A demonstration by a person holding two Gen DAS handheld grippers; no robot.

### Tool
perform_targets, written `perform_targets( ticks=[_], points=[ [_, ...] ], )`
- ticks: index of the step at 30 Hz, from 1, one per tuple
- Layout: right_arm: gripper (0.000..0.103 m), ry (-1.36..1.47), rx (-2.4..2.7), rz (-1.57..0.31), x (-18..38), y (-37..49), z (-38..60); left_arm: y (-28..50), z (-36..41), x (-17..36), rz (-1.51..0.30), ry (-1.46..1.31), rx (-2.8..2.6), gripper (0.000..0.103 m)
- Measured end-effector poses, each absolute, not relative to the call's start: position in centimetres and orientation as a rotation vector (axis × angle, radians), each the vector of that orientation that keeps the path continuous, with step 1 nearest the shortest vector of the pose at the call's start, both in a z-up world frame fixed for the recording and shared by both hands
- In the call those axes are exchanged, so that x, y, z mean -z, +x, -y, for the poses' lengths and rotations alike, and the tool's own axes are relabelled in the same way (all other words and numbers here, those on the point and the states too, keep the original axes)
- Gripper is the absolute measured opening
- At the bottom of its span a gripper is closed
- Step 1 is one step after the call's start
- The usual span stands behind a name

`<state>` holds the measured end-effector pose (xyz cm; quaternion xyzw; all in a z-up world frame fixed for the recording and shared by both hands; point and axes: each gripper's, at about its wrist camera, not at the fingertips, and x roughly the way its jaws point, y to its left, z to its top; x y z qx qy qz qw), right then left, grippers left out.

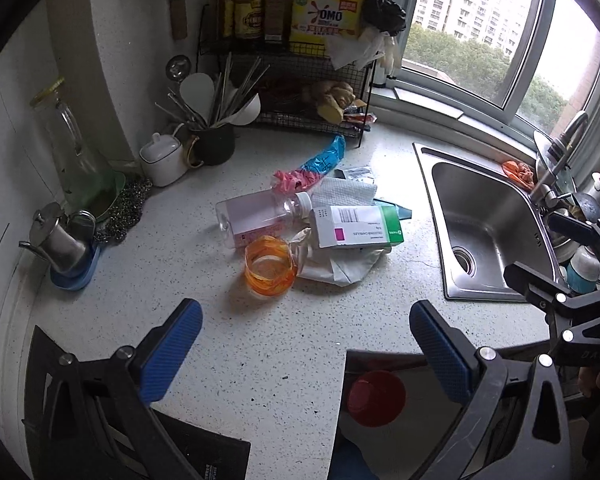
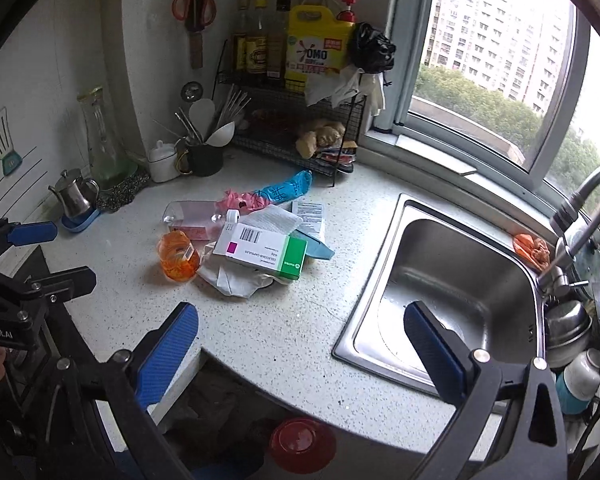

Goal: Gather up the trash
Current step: 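Grasp the orange plastic cup with the left tool while the right tool grasps the white medicine box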

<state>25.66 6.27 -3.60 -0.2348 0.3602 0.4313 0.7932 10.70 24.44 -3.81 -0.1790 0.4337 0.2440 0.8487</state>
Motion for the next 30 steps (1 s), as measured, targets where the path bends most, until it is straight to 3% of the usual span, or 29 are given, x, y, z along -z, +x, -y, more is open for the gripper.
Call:
perform_targets(
  ticks=[18, 21, 27, 30],
  points=[
    [0.102, -0.945, -1.226, -0.902, 15.0, 31.4, -20.6, 16.5, -32.6, 14.0, -1.124, -0.552, -0.513, 0.103],
    [0.096, -1.02, -1.261, -0.881, 16.2, 31.8, -22.0, 17.0, -33.5, 15.2, -1.146, -0.579, -0.521, 0.103],
    [0.095, -1.143, -1.344, -0.831, 17.9, 32.2, -24.0, 17.4, -34.4, 16.5, -1.173, -0.608, -0.539, 0.103],
    [0.084, -1.156, -1.375, -0.858, 18.5, 32.6, -24.5, 17.4, -34.7, 16.6, -1.178, -0.617, -0.545, 0.103]
  ],
)
